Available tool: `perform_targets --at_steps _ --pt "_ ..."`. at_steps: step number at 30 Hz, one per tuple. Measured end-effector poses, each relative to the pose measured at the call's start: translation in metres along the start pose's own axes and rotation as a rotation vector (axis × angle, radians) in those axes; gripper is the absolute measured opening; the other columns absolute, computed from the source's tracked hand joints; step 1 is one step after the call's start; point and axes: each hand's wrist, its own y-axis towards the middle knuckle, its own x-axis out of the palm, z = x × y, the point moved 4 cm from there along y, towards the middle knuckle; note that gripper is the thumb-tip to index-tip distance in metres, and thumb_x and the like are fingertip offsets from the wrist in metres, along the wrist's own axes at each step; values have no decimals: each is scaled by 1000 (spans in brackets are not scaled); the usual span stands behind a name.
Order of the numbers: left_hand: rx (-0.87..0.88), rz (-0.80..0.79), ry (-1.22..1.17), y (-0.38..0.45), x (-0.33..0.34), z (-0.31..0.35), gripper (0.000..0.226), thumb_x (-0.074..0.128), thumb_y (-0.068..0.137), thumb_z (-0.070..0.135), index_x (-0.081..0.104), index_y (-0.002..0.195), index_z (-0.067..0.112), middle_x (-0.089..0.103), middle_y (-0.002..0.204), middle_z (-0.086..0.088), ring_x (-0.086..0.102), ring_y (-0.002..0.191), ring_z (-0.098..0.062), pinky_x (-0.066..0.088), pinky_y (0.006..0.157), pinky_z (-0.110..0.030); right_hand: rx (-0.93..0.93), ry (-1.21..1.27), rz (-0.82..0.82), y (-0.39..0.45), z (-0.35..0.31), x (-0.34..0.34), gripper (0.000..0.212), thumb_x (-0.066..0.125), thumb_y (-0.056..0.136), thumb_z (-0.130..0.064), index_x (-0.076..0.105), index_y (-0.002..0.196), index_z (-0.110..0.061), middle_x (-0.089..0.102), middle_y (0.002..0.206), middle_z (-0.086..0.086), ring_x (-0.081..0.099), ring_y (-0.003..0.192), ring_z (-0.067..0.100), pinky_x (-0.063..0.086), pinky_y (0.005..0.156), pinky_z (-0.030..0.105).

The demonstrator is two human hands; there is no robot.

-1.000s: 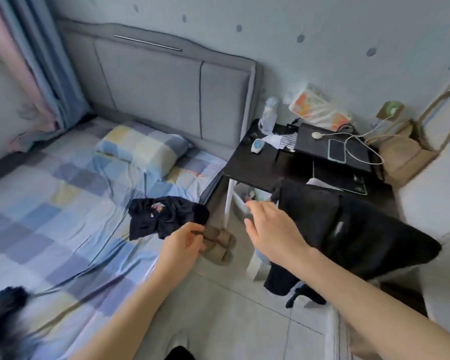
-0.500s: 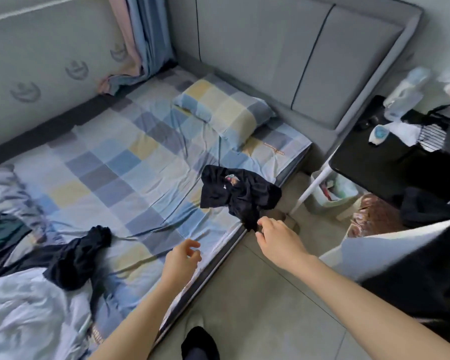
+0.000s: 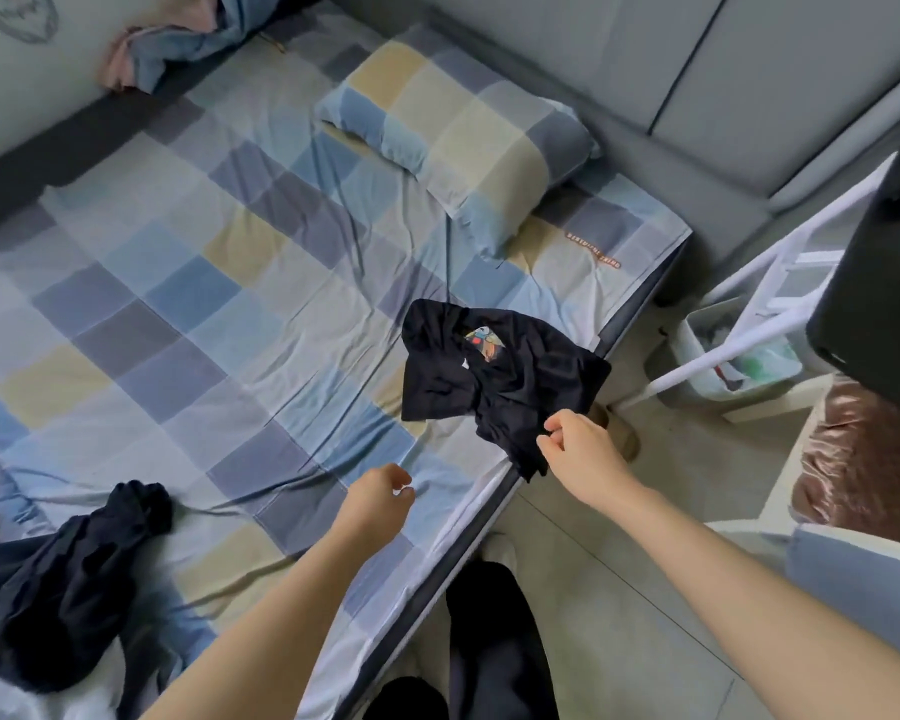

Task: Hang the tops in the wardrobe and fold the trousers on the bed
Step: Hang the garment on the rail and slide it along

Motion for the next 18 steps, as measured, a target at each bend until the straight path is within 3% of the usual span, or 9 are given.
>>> perform_targets --at_steps 3,5,11,15,18 --pt "-7 -28 28 59 8 16 32 47 100 26 56 129 15 61 125 -7 58 90 -20 44 72 -26 -26 40 -25 69 13 15 37 51 97 -28 44 129 -11 51 123 7 53 108 25 46 90 37" --pt "7 -29 99 101 13 31 35 47 101 25 53 133 14 59 129 -9 60 100 -25 43 74 -26 -35 42 -41 117 23 25 36 51 97 -27 44 129 -11 49 125 8 53 109 26 44 88 34" --pt "82 -89 379 239 47 64 40 45 99 19 44 139 12 44 139 -11 48 120 -32 44 98 -42 -83 -95 -166 248 56 77 32 48 99 -26 44 130 -22 44 126 7 53 101 26 47 83 37" --pt "163 -61 562 302 66 80 54 43 97 17 31 149 18 27 155 0 35 132 -31 41 103 -45 -167 -257 -250 292 66 109 39 48 99 -23 40 137 -22 37 130 7 46 109 28 49 86 39" --pt "272 -165 630 335 86 89 69 50 96 30 15 155 28 13 162 11 18 145 -28 27 112 -46 -152 -277 -217 308 74 123 23 49 99 -23 50 119 -14 40 125 8 43 110 29 49 86 40"
